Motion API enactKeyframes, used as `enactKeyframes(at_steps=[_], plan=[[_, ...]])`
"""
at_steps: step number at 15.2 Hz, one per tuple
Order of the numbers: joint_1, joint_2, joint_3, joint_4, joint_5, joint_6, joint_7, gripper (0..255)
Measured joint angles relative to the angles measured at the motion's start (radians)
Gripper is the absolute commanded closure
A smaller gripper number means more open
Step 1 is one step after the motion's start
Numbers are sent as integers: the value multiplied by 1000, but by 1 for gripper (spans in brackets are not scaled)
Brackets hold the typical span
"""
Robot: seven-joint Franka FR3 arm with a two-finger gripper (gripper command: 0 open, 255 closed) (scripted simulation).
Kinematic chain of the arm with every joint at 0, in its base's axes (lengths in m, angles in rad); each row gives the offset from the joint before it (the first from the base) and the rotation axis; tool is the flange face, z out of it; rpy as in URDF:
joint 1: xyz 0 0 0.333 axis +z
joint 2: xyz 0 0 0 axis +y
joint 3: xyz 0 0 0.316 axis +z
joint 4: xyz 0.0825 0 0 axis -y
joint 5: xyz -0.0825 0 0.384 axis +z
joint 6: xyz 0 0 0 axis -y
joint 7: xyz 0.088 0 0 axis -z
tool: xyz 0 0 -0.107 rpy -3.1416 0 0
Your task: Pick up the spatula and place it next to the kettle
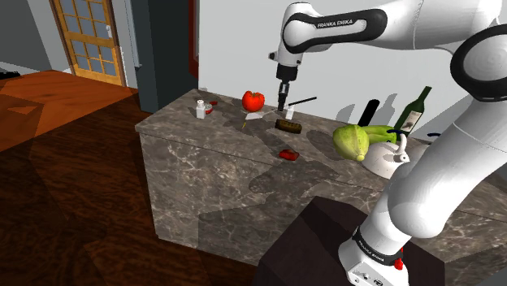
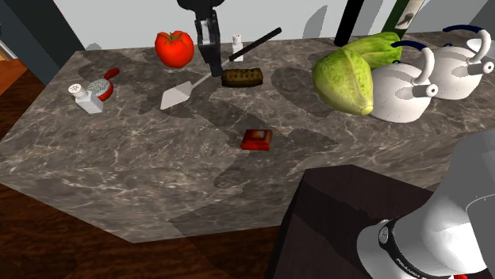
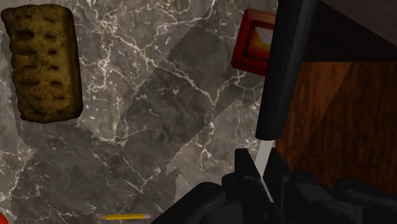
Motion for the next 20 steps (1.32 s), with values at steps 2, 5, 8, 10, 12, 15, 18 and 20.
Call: enactKeyframes(at_steps=[2,5,8,10,12,15,18,20], plan=[[1,-1,1,28,1,-29,0,255],[1,3,2,74,2,-70,-2,255],[1,2,2,114,2,-112,-5,255],[1,3,2,142,2,-139,-7,255],[-3,2,-3,159,1,-157,-17,255],[-26,-34,-32,127,-14,-157,-65,255],[-56,-69,-69,96,-33,-156,-128,255],[-75,-91,-94,64,-47,-141,-167,255]])
